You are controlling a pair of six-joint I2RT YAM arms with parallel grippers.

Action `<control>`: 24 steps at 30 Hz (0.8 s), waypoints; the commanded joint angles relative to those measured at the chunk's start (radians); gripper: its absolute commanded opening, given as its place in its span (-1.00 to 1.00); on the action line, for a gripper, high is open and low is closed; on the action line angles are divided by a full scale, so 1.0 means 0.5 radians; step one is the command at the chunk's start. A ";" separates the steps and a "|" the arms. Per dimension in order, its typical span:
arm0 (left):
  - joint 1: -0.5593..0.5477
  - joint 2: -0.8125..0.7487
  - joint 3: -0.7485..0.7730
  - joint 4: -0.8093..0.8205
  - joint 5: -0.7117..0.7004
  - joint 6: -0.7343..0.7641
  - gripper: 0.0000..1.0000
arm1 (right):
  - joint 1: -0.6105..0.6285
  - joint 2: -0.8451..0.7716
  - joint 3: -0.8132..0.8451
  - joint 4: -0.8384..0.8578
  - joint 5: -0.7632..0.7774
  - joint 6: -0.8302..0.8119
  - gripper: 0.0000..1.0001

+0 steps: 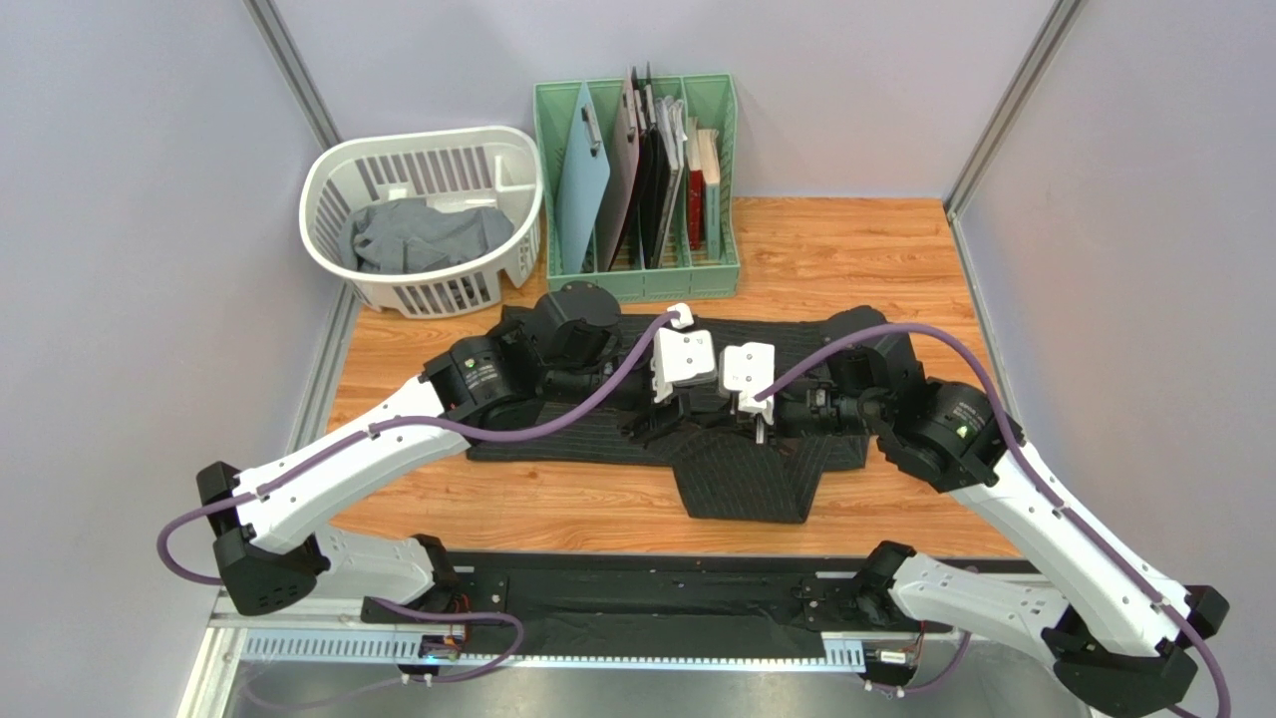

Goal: Fold and stack the long sleeve shirts
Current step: Fold the shirt

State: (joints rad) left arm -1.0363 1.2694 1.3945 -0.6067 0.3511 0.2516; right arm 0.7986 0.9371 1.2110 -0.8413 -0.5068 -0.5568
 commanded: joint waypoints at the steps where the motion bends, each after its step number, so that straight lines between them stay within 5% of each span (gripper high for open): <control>1: -0.008 -0.005 0.046 -0.004 0.027 0.070 -0.29 | 0.078 -0.030 0.014 0.044 0.059 -0.095 -1.00; 6: -0.014 0.069 0.101 -0.307 0.252 0.175 -1.00 | 0.081 -0.030 0.051 0.090 0.148 -0.080 -0.99; 9: 0.117 0.094 0.208 -0.397 0.191 0.257 -1.00 | 0.053 -0.055 0.036 0.136 0.360 -0.022 0.04; 12: 0.388 0.093 0.355 -0.318 0.135 0.300 -1.00 | -0.084 -0.113 -0.035 0.185 0.464 0.086 0.49; 17: 0.713 0.403 0.836 -0.186 -0.018 0.368 -1.00 | -0.618 -0.101 -0.041 0.235 0.296 0.315 0.55; 24: 0.784 0.765 1.073 0.360 -0.202 0.494 -1.00 | -1.293 0.132 0.042 0.060 -0.115 0.463 0.37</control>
State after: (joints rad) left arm -0.6464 1.5757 1.8679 -0.6090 0.3126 0.4316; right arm 0.2630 0.9520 1.1893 -0.7757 -0.4278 -0.3927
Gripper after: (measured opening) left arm 0.008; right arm 0.735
